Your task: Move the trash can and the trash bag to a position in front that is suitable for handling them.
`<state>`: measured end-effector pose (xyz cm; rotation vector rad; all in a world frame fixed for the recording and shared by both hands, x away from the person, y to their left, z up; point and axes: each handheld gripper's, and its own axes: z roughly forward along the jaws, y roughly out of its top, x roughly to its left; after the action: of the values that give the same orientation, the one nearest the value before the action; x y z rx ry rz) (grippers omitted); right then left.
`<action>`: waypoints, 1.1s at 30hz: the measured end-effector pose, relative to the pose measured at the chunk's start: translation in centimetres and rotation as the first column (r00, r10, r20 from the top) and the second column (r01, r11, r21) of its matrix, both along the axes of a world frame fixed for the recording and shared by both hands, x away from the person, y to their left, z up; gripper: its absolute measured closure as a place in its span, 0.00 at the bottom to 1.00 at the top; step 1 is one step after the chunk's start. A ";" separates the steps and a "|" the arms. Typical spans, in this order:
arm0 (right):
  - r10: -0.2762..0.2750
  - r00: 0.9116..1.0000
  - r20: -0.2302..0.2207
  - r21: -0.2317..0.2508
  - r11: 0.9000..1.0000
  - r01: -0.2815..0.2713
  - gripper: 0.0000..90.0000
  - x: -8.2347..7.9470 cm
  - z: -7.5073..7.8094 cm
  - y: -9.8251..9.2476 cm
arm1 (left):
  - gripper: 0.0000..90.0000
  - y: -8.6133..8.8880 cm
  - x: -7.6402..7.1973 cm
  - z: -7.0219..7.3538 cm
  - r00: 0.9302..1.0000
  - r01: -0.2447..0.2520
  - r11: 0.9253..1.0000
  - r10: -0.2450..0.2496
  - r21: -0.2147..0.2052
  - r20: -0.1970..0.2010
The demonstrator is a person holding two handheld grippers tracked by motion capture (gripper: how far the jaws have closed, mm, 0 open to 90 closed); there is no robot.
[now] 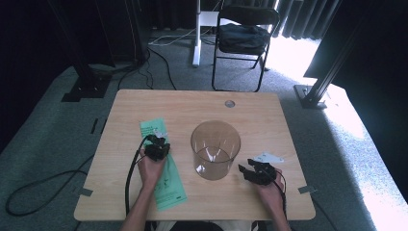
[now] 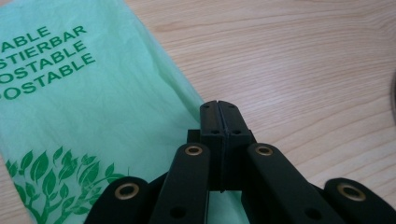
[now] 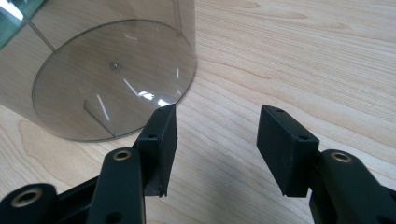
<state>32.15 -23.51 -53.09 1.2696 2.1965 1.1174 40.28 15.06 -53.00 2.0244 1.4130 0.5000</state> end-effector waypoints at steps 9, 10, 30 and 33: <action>0.001 1.000 0.000 -0.004 1.000 -0.001 0.53 0.0 0.0 0.0 | 1.00 -2.7 -0.9 -0.1 0.986 0.165 0.986 -0.165 -0.009 0.038; 0.001 1.000 0.000 -0.004 1.000 -0.001 0.53 0.0 0.0 0.0 | 1.00 -3.1 -1.0 -0.2 0.980 0.194 0.981 -0.193 -0.017 0.043; 0.000 1.000 0.001 -0.009 1.000 0.000 0.53 -0.1 0.0 0.1 | 0.72 1.6 -4.1 1.6 0.995 0.054 0.998 -0.051 -0.036 0.090; 0.001 1.000 0.000 -0.009 1.000 -0.001 0.53 0.0 0.0 0.1 | 0.70 2.2 -4.6 1.4 0.996 0.035 0.999 -0.032 -0.038 0.087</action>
<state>32.11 -23.39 -53.08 1.2651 2.1994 1.1070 35.71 17.25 -51.59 1.9677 1.3254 0.5341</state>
